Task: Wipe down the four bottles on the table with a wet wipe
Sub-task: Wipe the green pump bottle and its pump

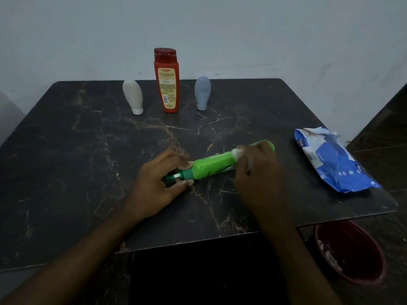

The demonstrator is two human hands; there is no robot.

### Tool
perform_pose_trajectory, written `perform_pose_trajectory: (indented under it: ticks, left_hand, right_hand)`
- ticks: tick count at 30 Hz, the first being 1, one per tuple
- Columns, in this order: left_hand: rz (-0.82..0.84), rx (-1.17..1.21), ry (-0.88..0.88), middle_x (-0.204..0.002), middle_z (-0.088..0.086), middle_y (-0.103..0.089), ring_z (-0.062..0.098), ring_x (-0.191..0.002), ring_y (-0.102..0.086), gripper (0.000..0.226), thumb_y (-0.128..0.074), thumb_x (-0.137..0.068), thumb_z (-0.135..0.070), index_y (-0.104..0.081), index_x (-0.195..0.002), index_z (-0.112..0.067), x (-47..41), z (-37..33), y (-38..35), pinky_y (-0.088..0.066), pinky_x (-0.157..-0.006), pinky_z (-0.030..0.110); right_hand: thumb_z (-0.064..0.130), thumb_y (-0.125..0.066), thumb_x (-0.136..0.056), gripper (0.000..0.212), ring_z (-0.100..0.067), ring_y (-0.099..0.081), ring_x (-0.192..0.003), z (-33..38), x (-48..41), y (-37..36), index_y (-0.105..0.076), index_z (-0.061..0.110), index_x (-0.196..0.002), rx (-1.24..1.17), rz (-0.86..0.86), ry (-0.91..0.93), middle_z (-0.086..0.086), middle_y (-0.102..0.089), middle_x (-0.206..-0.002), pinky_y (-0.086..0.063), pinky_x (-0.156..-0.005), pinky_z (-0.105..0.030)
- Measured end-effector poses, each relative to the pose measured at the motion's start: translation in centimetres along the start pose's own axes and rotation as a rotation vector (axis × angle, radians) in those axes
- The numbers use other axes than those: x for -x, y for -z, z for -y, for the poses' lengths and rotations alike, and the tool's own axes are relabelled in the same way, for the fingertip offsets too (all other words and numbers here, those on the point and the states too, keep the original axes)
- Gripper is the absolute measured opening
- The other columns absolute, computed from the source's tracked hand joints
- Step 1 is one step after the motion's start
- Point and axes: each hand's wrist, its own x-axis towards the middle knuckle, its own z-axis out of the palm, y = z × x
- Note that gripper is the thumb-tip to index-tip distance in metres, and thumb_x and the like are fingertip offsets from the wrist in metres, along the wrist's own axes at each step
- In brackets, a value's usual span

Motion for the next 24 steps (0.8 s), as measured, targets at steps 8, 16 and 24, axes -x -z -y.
perform_pose_trajectory:
  ticks: [8, 16, 24]
  left_hand:
    - [0.007, 0.005, 0.001, -0.109, 0.005, -0.068, 0.016, -0.104, -0.067, 0.035, -0.089, -0.074, 0.000, -0.072, -0.104, -0.002, 0.1, 0.1, 0.0, -0.056, -0.084, 0.036]
    - [0.029, 0.035, 0.064, -0.112, -0.004, -0.066, 0.010, -0.108, -0.065, 0.036, -0.087, -0.074, 0.000, -0.070, -0.104, -0.007, -0.1, 0.5, 0.0, -0.049, -0.088, 0.018]
    - [0.052, 0.144, 0.281, -0.114, -0.009, -0.072, 0.005, -0.106, -0.068, 0.028, -0.080, -0.085, -0.017, -0.071, -0.111, -0.017, -0.4, 0.6, 0.0, -0.053, -0.092, 0.020]
  right_hand:
    - [0.017, -0.055, -0.099, 0.016, -0.001, -0.046, -0.068, -2.7, -0.3, 1.1, -0.067, 0.008, -0.094, -0.028, -0.022, -0.002, 0.000, -0.051, -0.092, -0.044, -0.068, -0.011]
    - [0.022, -0.058, -0.099, 0.022, -0.016, -0.055, -0.081, -7.5, -1.8, 2.7, -0.070, 0.006, -0.109, 0.014, -0.082, -0.131, -0.008, -0.061, -0.090, -0.046, -0.073, -0.033]
    - [0.027, -0.061, -0.097, 0.019, -0.016, -0.057, -0.085, -7.4, -1.5, 2.8, -0.069, 0.011, -0.103, -0.004, -0.047, -0.140, -0.004, -0.061, -0.094, -0.051, -0.078, -0.036]
